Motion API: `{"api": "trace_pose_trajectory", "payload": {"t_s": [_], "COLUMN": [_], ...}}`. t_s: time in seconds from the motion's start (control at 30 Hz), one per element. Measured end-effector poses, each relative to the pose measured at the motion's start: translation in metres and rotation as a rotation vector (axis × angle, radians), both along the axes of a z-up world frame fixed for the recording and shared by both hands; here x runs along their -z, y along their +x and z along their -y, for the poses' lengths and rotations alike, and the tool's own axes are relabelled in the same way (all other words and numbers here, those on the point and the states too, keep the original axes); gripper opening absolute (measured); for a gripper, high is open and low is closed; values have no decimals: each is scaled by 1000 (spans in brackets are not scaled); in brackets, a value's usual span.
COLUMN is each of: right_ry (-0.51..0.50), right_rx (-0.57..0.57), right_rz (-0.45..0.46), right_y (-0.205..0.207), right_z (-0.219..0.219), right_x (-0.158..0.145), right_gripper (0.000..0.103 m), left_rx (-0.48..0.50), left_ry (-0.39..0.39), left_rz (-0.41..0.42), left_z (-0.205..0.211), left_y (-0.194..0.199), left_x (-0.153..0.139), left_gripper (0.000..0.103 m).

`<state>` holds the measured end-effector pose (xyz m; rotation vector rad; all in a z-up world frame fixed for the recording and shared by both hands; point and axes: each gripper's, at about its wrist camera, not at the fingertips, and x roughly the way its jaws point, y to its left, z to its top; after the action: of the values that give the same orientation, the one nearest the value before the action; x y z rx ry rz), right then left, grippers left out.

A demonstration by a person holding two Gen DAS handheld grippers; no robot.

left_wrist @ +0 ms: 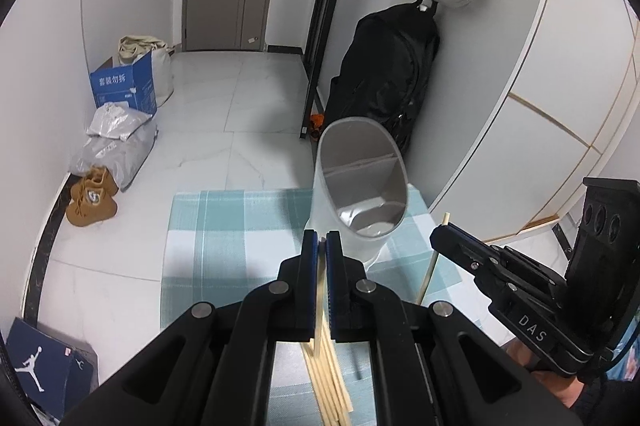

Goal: Organize utensils
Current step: 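Carry both chopsticks over the white holder and drop them in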

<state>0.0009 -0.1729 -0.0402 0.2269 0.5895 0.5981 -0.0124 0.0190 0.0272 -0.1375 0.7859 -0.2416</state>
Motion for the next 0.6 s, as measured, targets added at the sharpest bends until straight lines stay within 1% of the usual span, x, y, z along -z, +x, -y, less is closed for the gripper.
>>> {"api": "trace_pose_trajectory", "payload": {"t_s": [0.13, 0.23, 0.4, 0.5, 0.6], "right_ry": [6, 8, 31, 30, 38], "right_rx": [6, 22, 61, 81, 99], "right_rz": [56, 108, 194, 229, 254], "right_y": [3, 9, 34, 53, 71], "right_z": [4, 8, 15, 15, 16], "right_x": [-20, -42, -77, -93, -108], "right_gripper": [4, 4, 4, 4, 4], "left_rx": [10, 19, 31, 24, 7], "left_ry": [11, 8, 16, 1, -4], "left_rz": [13, 23, 45, 45, 72], "left_z": [6, 11, 19, 20, 19], "left_y": [8, 14, 30, 42, 53], "left_x": [-20, -34, -62, -76, -90], "left_gripper": [0, 0, 0, 0, 0]}}
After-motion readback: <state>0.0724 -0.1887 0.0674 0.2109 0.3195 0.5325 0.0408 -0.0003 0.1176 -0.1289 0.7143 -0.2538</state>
